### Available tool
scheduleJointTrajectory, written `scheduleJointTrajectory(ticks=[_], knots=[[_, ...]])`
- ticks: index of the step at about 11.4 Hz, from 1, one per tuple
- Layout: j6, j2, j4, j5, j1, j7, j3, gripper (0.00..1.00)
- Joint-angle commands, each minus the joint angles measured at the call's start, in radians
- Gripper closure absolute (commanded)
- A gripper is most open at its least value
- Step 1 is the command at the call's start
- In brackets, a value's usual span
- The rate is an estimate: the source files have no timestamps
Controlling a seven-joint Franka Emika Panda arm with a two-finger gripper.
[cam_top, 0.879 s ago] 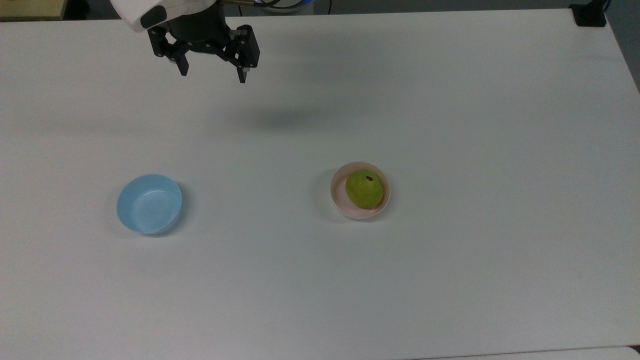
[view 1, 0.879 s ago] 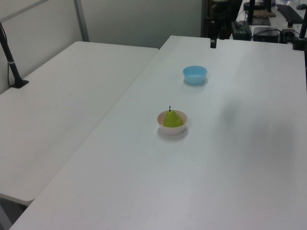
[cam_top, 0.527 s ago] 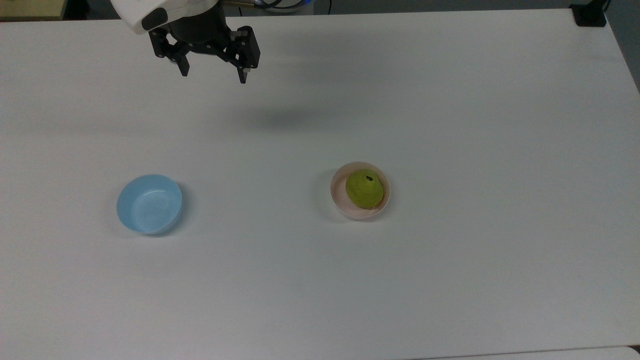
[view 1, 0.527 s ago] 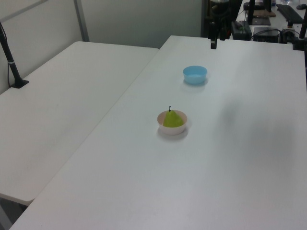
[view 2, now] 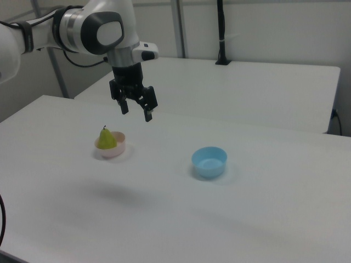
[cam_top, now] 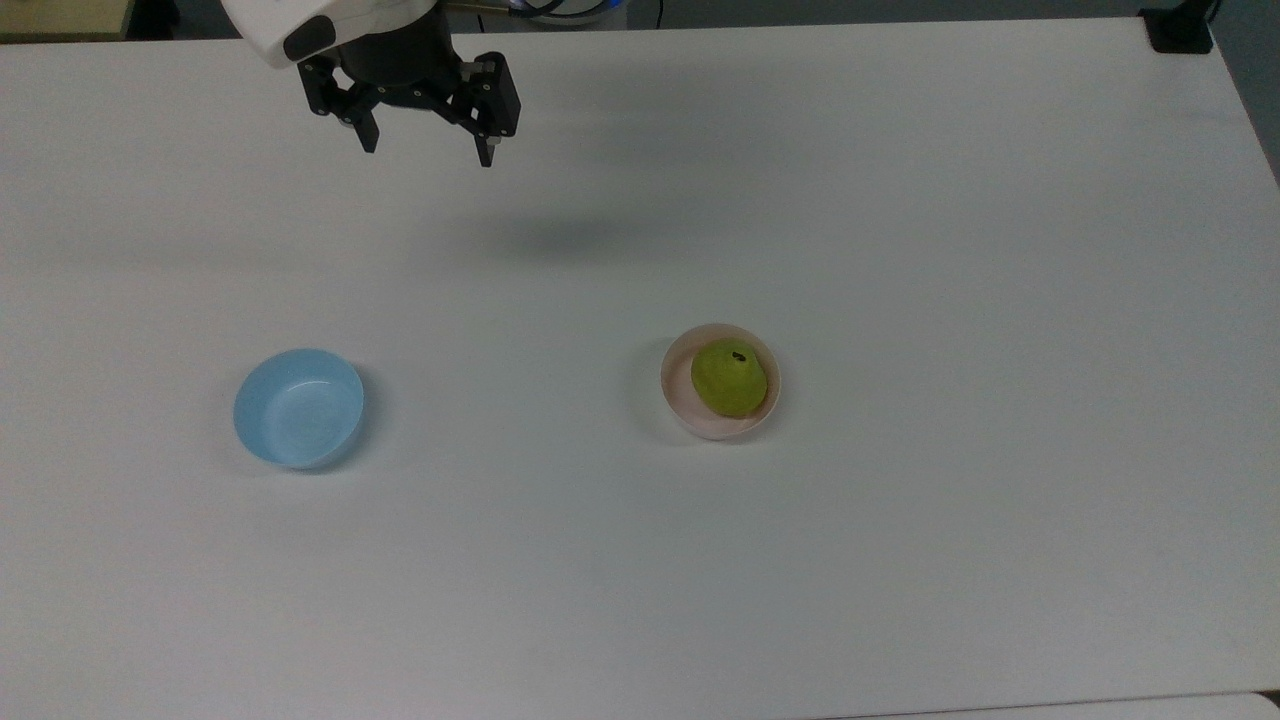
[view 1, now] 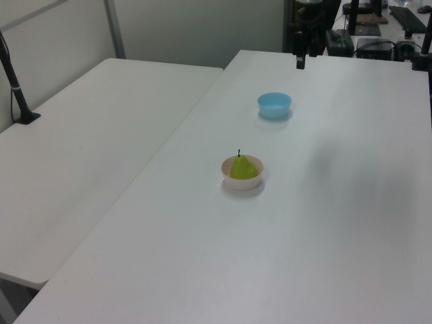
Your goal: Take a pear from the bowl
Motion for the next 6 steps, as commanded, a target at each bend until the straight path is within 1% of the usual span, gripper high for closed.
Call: scheduleJointTrajectory(ticks=[1, 2, 3, 4, 5, 6], knots=[[-0.005, -0.004, -0.011, -0.011, 0.057, -0.010, -0.011, 0.00], [-0.002, 0.004, -0.008, -0.003, 0.074, -0.011, -0.011, 0.00], [0.000, 0.008, -0.006, 0.000, 0.106, -0.011, -0.011, 0.00], [0.011, 0.033, 0.010, 0.000, 0.138, -0.007, -0.010, 0.00], [0.034, 0.063, 0.023, 0.001, 0.178, 0.003, -0.011, 0.00], [0.104, 0.094, 0.029, 0.000, 0.212, 0.007, -0.011, 0.00]])
